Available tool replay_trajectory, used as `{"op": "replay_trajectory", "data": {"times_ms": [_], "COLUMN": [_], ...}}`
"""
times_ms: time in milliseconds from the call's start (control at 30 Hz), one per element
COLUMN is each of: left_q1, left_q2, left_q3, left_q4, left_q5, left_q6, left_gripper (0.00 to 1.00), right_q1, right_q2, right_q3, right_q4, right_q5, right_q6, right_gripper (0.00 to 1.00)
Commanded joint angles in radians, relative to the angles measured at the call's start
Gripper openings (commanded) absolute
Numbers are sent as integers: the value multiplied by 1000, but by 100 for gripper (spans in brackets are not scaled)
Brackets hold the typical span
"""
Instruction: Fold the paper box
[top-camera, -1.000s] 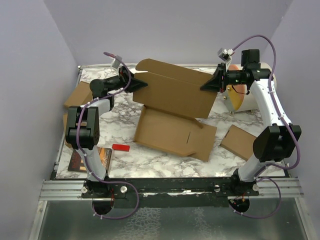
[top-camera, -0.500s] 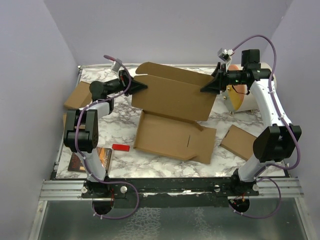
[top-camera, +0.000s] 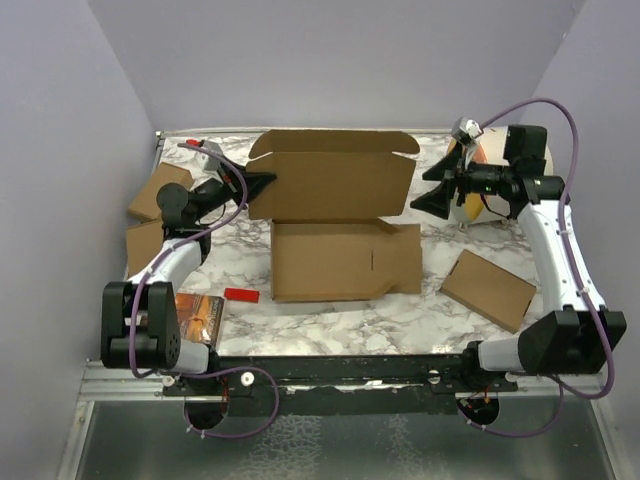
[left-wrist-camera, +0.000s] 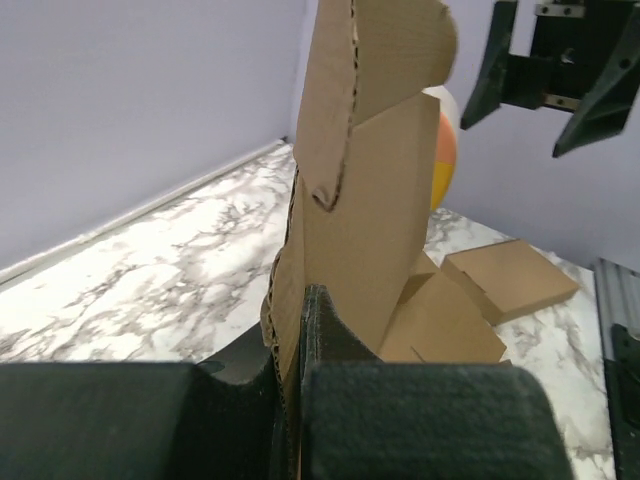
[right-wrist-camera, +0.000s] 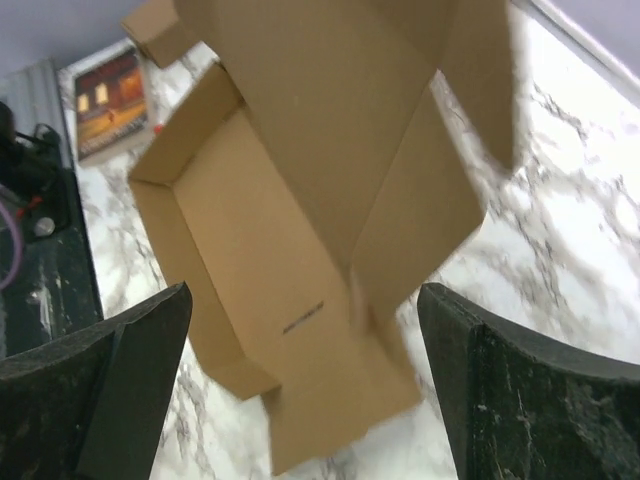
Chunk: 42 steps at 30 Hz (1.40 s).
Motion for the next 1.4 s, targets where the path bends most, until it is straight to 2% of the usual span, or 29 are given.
{"op": "replay_trajectory", "data": {"times_ms": [0,200,467,700,1100,1367], "left_q1": [4,4,4,3,4,5], "left_q2": [-118,-225,-339,-397,-334,-335], "left_q3": [-96,-214,-294,-325,-345,-362], "left_q4": [-77,-46,-47,-36,55,72], "left_q5": [-159,-205,-220,-221,-221,-213], "left_q6": [176,177,168,136,69,83], "left_gripper": [0,0,0,0,0,0], "right_q1": [-18,-59,-95,-95,-92,-91], "right_q2": [-125,-187,-76,22,2,-60], "right_q3": [-181,-443,-550,-539,-640,-722], "right_q4": [201,421,559,558,627,697], "right_q5": [168,205,151,125,223,158], "right_q6": [115,266,349,295,187,128], "right_gripper": [97,100,100,100,100,100]}}
